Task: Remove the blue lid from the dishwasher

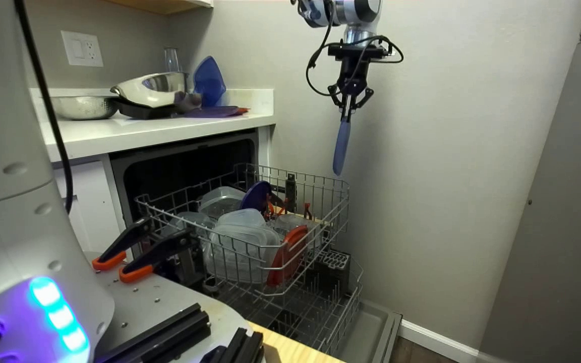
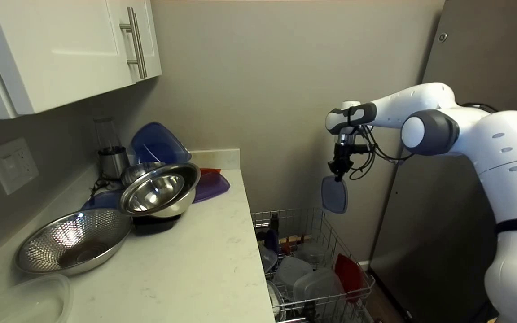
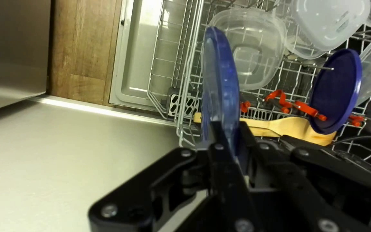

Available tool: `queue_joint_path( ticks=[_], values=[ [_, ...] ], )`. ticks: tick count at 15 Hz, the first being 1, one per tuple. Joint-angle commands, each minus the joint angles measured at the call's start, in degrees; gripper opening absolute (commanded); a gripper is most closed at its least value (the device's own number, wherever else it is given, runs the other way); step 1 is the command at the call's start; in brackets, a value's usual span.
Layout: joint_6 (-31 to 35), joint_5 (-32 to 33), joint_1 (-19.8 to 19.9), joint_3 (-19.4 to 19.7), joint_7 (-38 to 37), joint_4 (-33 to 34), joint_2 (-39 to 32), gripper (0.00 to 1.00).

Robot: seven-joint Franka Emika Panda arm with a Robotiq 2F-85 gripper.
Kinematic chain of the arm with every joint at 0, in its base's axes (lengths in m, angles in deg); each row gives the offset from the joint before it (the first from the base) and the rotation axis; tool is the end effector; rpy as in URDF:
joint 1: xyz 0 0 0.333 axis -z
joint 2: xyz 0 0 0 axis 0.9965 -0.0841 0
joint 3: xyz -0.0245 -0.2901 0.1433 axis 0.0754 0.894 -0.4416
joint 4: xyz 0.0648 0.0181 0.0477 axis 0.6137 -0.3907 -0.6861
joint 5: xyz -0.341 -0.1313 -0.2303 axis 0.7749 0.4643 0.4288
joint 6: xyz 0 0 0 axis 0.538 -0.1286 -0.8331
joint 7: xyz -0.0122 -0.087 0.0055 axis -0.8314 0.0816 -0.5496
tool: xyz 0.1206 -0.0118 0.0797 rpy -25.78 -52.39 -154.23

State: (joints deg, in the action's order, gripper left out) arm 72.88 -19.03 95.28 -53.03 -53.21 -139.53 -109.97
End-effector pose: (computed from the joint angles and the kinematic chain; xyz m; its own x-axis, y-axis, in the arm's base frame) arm 0.7787 -0.1030 0.2607 0.9897 0.1040 -0.0985 0.0957 -0.9917 -0.0854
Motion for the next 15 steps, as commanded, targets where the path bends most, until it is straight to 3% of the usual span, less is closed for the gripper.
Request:
queue_joint_path(
  ticks=[1,7,15],
  values=[
    [-6.0,1.6,-1.1,1.8,1.5,-6.9,7.9,0.07],
    [-9.5,-2.6,-1.3,-2.1,10.9,-8.4,12.1,0.07],
    [-5.9,-17.7,0.1,-6.6,18.9,-8.5,11.2,0.06]
  ],
)
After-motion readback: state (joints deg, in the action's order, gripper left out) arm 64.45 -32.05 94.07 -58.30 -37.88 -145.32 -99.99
